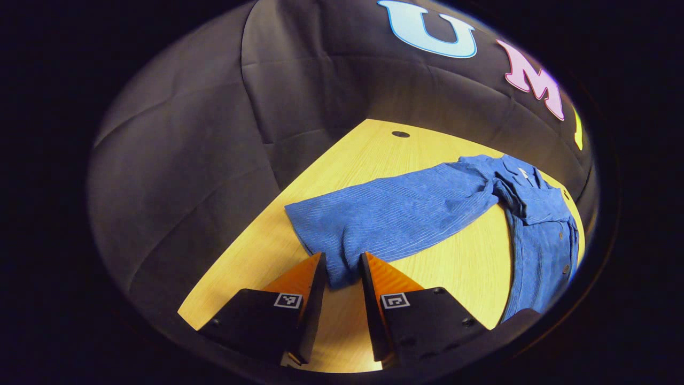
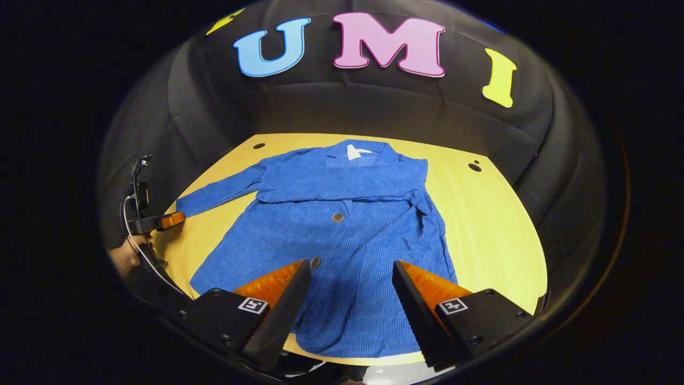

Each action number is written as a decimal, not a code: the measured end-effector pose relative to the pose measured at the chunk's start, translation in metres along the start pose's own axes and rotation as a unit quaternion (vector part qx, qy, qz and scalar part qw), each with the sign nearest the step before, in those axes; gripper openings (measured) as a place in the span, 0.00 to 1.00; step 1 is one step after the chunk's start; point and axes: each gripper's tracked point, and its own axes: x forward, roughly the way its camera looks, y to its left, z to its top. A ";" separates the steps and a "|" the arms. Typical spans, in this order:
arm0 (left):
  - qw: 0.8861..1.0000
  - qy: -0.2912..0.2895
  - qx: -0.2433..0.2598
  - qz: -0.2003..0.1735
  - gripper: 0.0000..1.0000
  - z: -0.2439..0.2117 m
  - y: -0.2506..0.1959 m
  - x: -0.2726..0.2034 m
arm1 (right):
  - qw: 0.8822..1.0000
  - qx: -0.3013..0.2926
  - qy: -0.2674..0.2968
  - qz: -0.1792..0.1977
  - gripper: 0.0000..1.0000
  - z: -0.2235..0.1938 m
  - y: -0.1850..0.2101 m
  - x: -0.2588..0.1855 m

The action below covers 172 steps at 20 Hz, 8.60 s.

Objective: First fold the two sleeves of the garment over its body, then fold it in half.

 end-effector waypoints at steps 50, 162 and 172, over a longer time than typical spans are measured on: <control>0.932 -0.061 0.228 -0.273 0.00 0.131 -0.537 -0.074 | 0.995 0.096 -0.018 0.021 0.99 0.010 -0.197 0.018; 0.980 -0.051 0.120 -0.152 0.00 0.204 -0.354 -0.035 | 0.992 0.056 -0.073 0.090 0.05 0.215 -0.150 0.109; 0.982 -0.034 0.129 -0.130 0.00 0.241 -0.371 0.032 | 0.995 0.033 -0.061 0.066 0.05 0.245 -0.169 0.183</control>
